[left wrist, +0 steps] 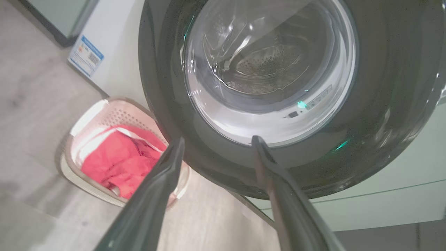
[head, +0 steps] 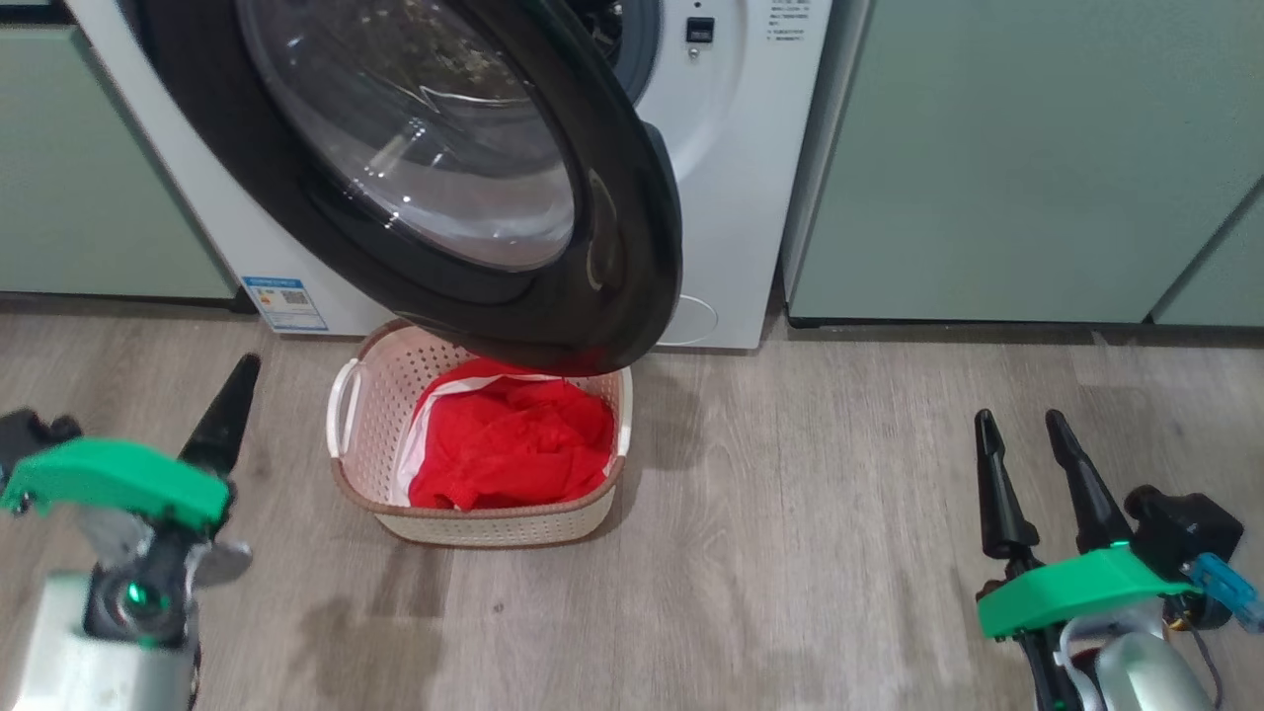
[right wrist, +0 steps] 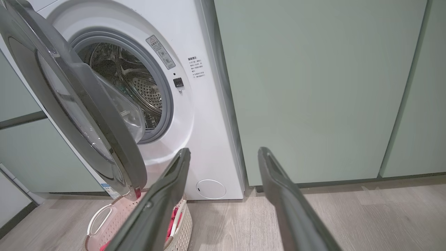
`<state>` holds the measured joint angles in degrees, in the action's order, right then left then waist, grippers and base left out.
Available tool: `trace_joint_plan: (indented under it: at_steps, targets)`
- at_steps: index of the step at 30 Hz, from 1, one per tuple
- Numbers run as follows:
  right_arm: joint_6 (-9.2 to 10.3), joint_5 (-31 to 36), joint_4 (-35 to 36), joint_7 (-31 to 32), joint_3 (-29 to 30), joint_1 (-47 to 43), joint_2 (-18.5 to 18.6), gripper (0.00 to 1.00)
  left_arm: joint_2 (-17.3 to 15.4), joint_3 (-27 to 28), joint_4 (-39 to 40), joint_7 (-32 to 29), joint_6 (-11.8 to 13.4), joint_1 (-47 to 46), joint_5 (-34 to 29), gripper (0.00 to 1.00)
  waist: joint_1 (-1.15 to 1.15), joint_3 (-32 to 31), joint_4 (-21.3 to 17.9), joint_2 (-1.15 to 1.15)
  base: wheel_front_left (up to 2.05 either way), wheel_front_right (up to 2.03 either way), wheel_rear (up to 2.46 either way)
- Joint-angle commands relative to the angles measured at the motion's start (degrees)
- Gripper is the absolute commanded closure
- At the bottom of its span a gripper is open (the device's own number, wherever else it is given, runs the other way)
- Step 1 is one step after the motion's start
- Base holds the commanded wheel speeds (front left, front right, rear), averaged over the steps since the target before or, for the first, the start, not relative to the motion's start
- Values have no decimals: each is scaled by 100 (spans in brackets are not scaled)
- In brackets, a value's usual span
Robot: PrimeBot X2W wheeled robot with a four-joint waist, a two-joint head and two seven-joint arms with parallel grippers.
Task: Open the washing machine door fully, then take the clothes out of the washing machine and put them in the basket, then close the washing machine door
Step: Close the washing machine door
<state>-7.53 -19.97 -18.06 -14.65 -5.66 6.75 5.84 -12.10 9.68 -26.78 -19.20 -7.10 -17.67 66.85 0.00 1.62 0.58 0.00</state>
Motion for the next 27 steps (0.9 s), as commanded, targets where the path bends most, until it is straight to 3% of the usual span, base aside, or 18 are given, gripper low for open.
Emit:
trace_joint_plan:
  at_steps: [1, 8, 10, 12, 16, 27]
  targets:
    - [4, 16, 196, -35, -86, 24, 23, 0, -356, -124, 369, 500, -38, 4, -213, 0, 0, -26, 49, 0, 0, 0, 0]
    - [4, 40, 207, -35, -51, -12, 16, 0, -1057, -1495, 443, 2884, -38, 522, -1003, 0, 0, -104, 77, 0, 0, 0, 0]
    - [4, 49, 207, -35, -47, -32, 13, 0, -1211, -1830, 314, 3270, -38, 542, -1196, 0, 0, -124, 72, 0, 0, 0, 0]
    - [4, 54, 213, -35, -35, -55, 8, 0, -1295, -1968, 205, 3398, -38, 523, -1398, 0, 0, -138, 67, 0, 0, 0, 0]
    - [4, 63, 225, -35, -16, -76, -1, 0, -1188, -1553, 342, 3415, -38, 509, -1887, 0, 0, -136, 56, 0, 0, 0, 0]
    - [4, 98, 234, -35, -22, -168, -62, 0, -492, -704, 638, 3419, -38, 1112, -3697, 0, 0, -129, -36, 0, 0, 0, 0]
